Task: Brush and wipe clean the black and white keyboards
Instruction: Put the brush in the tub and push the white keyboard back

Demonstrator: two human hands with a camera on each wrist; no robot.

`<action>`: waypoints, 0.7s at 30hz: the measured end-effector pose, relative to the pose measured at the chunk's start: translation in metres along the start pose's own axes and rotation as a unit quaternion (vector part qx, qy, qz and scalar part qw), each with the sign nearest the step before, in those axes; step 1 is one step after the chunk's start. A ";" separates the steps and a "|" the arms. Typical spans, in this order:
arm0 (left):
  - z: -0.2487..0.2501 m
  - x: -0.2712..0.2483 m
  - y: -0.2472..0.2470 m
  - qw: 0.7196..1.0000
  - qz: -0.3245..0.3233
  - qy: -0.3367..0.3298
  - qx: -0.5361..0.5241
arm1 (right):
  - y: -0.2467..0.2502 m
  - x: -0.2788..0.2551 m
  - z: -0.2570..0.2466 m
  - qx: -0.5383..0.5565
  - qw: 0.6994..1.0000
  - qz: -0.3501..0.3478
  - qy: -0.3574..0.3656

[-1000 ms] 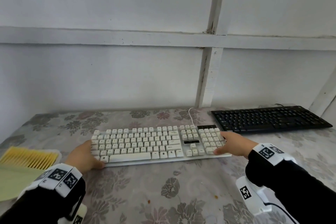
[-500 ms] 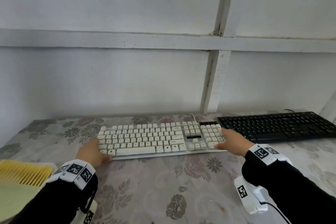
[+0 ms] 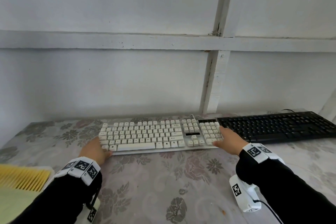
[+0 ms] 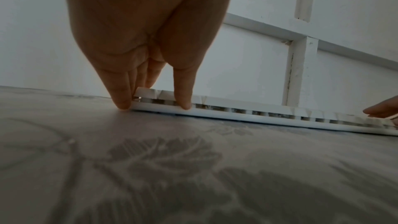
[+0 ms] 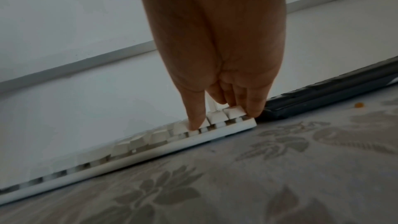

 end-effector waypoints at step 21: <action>-0.020 -0.101 0.040 0.969 0.089 -0.070 -0.218 | -0.005 -0.130 -0.074 0.168 0.976 -0.013 0.136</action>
Point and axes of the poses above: each hand's wrist, its own x-axis towards the middle knuckle, its own y-axis out of the back of the hand, z = x × y, the point moved 10 cm from there along x, towards the middle knuckle, and after that the axes turned 4 degrees about x, right-handed, at the moved point
